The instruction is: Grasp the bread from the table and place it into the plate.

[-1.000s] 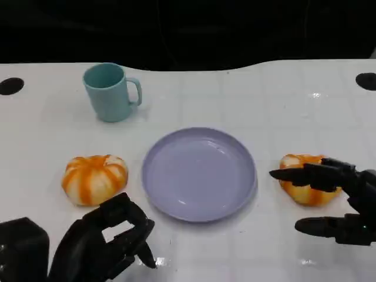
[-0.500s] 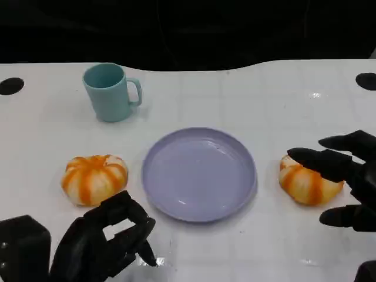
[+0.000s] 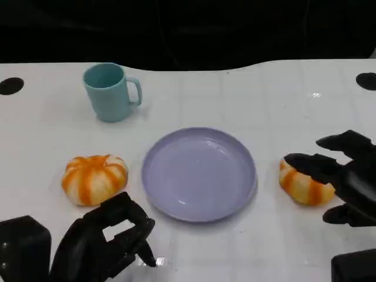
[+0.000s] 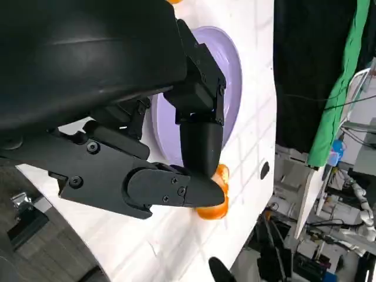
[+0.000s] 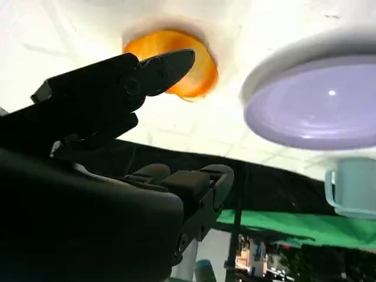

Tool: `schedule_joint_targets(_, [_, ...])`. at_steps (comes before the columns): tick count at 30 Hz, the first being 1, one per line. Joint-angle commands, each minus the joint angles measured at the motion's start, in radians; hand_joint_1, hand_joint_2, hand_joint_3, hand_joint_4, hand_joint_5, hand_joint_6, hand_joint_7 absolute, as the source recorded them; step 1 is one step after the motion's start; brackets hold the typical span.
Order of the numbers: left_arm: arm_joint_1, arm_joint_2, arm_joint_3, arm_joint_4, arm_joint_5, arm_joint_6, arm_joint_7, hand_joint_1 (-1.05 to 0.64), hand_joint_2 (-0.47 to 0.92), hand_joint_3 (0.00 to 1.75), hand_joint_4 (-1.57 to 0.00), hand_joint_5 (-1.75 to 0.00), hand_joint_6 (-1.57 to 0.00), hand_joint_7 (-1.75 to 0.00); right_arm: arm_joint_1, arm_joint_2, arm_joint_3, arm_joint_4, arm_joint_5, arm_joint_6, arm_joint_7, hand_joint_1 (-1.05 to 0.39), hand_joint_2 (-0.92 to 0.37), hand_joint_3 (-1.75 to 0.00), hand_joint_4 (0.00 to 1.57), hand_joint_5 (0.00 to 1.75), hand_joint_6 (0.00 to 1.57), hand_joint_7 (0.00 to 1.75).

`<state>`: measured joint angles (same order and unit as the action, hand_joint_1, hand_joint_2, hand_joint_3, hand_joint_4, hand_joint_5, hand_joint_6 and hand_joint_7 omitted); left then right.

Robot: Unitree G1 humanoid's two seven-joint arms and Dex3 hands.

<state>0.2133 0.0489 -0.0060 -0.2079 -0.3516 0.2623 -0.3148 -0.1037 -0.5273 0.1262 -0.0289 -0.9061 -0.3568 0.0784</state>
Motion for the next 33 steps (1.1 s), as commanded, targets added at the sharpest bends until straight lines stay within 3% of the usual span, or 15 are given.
schedule_joint_targets(1, [0.002,0.010,0.002,0.002,0.011,-0.013,0.001,-0.58,0.92,0.28,-0.71,-1.75,-0.60,-1.64,-0.067,-0.030,0.045,0.085,-0.028,0.006,-0.038,-0.51,-0.80,-0.01,0.08,0.55,0.34,0.00])
schedule_joint_targets(16, [0.007,0.008,-0.002,-0.007,0.020,-0.010,0.011,-0.59,0.92,0.27,-0.71,-1.75,-0.60,-1.64,-0.266,-0.017,0.238,0.377,-0.119,0.084,-0.084,-0.51,-0.80,0.00,0.31,0.21,0.38,0.01])
schedule_joint_targets(27, [0.008,0.006,-0.001,-0.007,0.019,-0.020,0.006,-0.59,0.92,0.27,-0.72,-1.75,-0.62,-1.62,-0.390,0.015,0.368,0.556,-0.136,0.143,-0.052,-0.45,-0.80,0.00,0.44,0.12,0.46,0.02])
schedule_joint_targets(33, [0.009,0.006,-0.001,-0.011,0.017,-0.018,0.004,-0.59,0.92,0.26,-0.72,-1.75,-0.62,-1.62,-0.446,0.036,0.405,0.621,-0.109,0.140,-0.056,-0.41,-0.80,0.00,0.58,0.13,0.57,0.04])
